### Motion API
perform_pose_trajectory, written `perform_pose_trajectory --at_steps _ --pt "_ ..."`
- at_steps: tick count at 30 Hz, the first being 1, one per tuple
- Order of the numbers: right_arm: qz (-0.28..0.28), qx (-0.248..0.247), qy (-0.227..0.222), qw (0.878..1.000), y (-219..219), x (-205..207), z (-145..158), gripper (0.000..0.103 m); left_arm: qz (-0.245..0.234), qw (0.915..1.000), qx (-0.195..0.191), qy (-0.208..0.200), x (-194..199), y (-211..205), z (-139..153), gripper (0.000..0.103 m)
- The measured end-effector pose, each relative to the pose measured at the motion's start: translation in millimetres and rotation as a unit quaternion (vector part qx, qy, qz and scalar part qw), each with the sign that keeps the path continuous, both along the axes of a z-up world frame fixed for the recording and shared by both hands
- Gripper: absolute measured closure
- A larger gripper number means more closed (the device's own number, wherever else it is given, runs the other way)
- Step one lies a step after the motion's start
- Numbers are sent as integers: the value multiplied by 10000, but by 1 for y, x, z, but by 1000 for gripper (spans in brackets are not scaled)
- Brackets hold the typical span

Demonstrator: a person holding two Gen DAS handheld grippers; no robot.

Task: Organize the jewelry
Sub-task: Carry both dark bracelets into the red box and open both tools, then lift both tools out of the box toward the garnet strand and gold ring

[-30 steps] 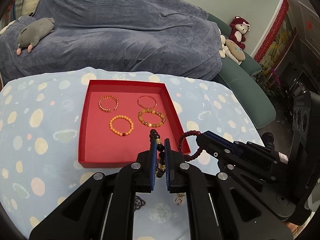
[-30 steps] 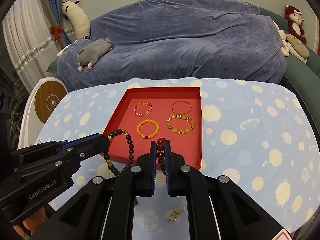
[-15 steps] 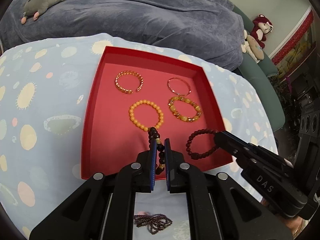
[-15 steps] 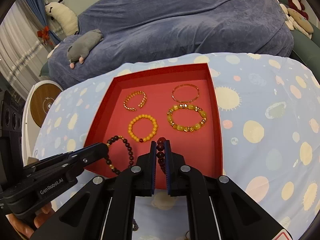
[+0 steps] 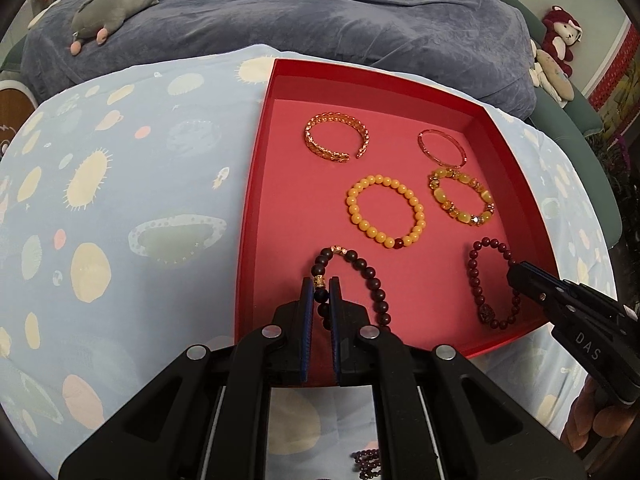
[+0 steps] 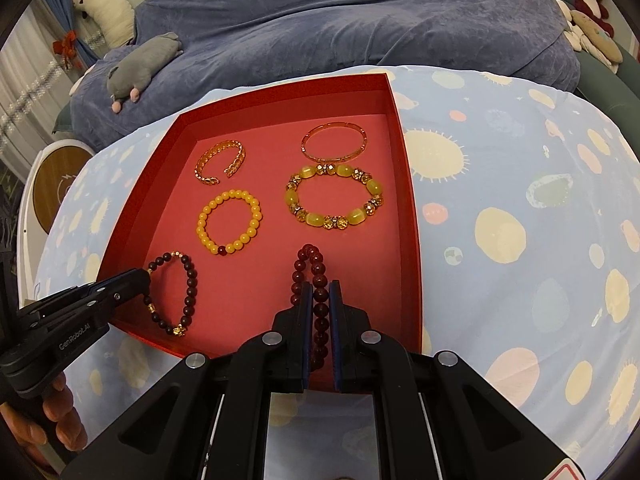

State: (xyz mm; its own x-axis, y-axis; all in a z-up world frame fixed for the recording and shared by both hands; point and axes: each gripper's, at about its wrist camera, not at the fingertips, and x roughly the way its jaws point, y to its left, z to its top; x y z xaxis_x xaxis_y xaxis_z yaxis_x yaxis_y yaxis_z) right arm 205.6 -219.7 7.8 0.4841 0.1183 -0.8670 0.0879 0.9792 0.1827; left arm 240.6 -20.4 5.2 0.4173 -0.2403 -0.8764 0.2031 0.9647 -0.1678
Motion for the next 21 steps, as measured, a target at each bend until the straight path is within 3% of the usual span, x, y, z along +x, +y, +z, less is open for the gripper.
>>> perform_pose_trajectory --at_steps 5,7,9,10,12,21 --pt "37 -205 -31 9998 6 5 -2 94 -47 9997 162 -161 3 -5 0 95" --pt "-16 -263 -89 9996 7 6 -1 83 -16 9994 201 -271 4 -7 2 94" --pt "-73 -261 -173 9995 5 5 2 76 26 9992 229 -342 4 -7 4 80" --pt "-89 -250 -206 9994 4 4 4 75 31 9991 210 -371 4 -7 5 77" --pt "-96 -243 -258 9993 4 2 7 75 54 9987 236 -446 3 -8 8 71" --pt "-97 -199 -413 9989 4 -13 24 75 74 9985 173 -521 -10 -7 21 71"
